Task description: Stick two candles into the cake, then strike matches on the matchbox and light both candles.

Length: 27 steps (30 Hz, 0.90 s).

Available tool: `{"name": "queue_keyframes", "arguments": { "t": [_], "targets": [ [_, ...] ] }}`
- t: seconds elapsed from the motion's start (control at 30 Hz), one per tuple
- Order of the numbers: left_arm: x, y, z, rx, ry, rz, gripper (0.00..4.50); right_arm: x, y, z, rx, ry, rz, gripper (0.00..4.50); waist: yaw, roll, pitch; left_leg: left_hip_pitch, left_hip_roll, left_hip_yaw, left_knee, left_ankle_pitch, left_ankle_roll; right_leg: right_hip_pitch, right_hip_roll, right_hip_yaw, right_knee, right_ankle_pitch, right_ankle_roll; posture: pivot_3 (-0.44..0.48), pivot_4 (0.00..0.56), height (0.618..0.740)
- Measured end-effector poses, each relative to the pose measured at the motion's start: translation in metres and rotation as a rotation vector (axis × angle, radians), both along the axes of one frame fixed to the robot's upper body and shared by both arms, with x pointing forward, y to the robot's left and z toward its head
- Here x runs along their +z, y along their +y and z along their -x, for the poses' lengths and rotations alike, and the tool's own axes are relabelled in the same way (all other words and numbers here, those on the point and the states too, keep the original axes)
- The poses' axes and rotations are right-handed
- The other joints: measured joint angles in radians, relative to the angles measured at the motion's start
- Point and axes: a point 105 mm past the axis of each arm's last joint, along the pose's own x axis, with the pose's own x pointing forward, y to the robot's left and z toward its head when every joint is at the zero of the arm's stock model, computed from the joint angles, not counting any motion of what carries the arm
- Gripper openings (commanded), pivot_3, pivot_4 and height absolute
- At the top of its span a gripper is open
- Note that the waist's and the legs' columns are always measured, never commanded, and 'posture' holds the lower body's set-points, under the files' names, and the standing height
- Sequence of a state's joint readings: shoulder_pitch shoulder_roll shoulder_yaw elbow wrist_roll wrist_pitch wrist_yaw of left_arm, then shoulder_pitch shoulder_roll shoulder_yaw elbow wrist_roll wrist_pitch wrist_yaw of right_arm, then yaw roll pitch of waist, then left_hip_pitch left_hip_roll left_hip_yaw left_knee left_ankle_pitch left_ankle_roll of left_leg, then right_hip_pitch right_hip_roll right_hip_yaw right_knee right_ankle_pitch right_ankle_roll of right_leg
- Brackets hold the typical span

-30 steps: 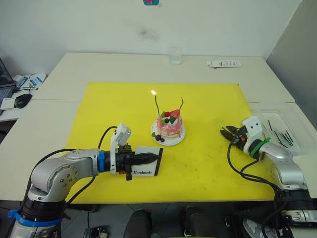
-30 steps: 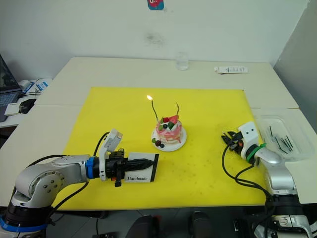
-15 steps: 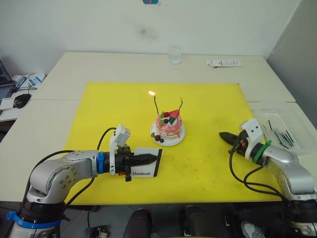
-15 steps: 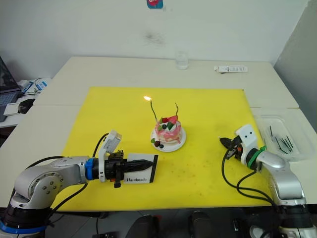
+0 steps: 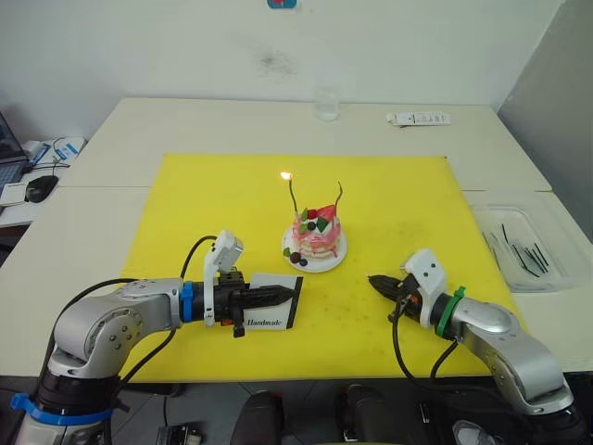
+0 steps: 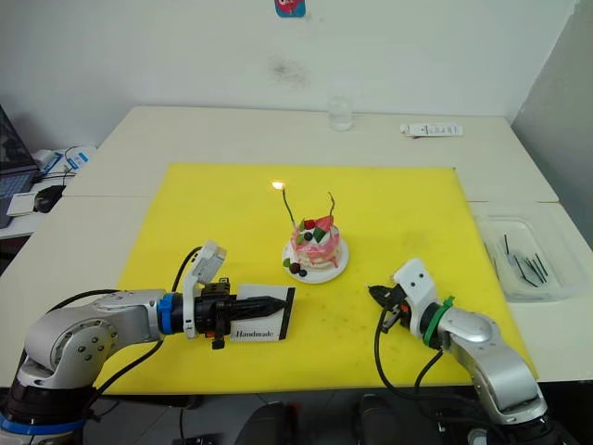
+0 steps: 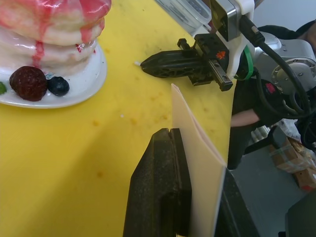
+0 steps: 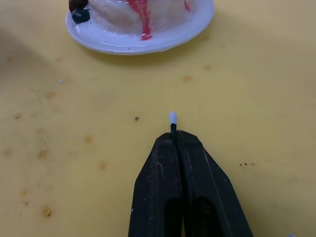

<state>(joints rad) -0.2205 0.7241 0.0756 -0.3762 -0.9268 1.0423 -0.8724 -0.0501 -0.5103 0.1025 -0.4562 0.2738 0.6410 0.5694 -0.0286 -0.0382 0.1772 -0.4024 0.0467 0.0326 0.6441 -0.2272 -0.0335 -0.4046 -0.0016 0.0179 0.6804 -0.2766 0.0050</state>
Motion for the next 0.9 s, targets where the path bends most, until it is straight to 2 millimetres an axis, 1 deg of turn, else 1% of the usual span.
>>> {"name": "queue_keyframes", "arguments": {
  "t": [0.1, 0.23, 0.33, 0.7, 0.73, 0.77, 0.87, 0.9],
  "targets": [
    [0.0002, 0.0006, 0.0004, -0.003, 0.000, -0.003, 0.00, 0.0000, -0.0030, 0.0002, -0.003, -0.022, 0.021, 1.68, 0.000, 0.000, 0.000, 0.000, 0.000, -0.001, 0.000, 0.000, 0.000, 0.000, 0.000, 0.000, 0.000, 0.000, 0.000, 0.000, 0.150, 0.740],
    [0.0001, 0.0017, 0.0010, -0.006, 0.002, -0.008, 0.00, -0.0010, -0.0037, 0.0020, 0.002, -0.056, 0.023, 1.68, 0.000, 0.000, 0.000, 0.000, 0.001, -0.001, 0.000, 0.000, 0.000, 0.000, 0.000, 0.000, 0.000, 0.000, 0.000, 0.000, 0.150, 0.740],
    [0.0000, 0.0023, 0.0011, -0.006, 0.003, -0.011, 0.00, -0.0021, -0.0026, -0.0011, -0.012, -0.086, 0.015, 1.68, 0.000, 0.000, 0.000, 0.000, 0.001, 0.000, 0.000, 0.000, 0.000, 0.000, 0.000, 0.000, 0.000, 0.000, 0.000, 0.000, 0.150, 0.740],
    [0.0002, 0.0023, 0.0011, -0.006, 0.002, -0.012, 0.00, -0.0049, -0.0027, -0.0055, -0.028, -0.110, -0.001, 1.68, 0.000, 0.000, 0.000, 0.000, 0.000, 0.000, 0.000, 0.000, 0.000, 0.000, 0.000, 0.000, 0.000, 0.000, 0.000, 0.000, 0.150, 0.740],
    [0.0004, 0.0023, 0.0010, -0.006, 0.001, -0.012, 0.00, -0.0050, -0.0027, -0.0056, -0.028, -0.111, -0.002, 1.32, 0.000, 0.000, 0.000, 0.000, 0.000, 0.000, 0.000, 0.000, 0.000, 0.000, 0.000, 0.000, 0.000, 0.000, 0.000, 0.000, 0.150, 0.740],
    [0.0006, 0.0022, 0.0009, -0.007, 0.000, -0.012, 0.00, -0.0050, -0.0027, -0.0056, -0.028, -0.112, -0.002, 1.08, 0.000, 0.000, 0.000, 0.000, 0.000, 0.000, 0.000, 0.000, 0.000, 0.000, 0.000, 0.000, 0.000, 0.000, 0.000, 0.000, 0.150, 0.740],
    [0.0011, 0.0020, 0.0005, -0.007, -0.002, -0.012, 0.00, -0.0058, -0.0019, -0.0060, -0.029, -0.113, 0.004, 0.03, 0.000, 0.000, 0.000, 0.000, 0.000, 0.000, 0.000, 0.000, 0.000, 0.000, 0.000, 0.000, 0.000, 0.000, 0.000, 0.000, 0.150, 0.740],
    [0.0014, 0.0019, 0.0001, -0.007, -0.003, -0.012, 0.00, -0.0060, -0.0014, -0.0064, -0.029, -0.115, 0.007, 0.03, 0.000, 0.000, 0.000, 0.000, 0.000, 0.000, 0.000, 0.000, 0.000, 0.000, 0.000, 0.000, 0.000, 0.000, 0.000, 0.000, 0.150, 0.740]
  ]
}}
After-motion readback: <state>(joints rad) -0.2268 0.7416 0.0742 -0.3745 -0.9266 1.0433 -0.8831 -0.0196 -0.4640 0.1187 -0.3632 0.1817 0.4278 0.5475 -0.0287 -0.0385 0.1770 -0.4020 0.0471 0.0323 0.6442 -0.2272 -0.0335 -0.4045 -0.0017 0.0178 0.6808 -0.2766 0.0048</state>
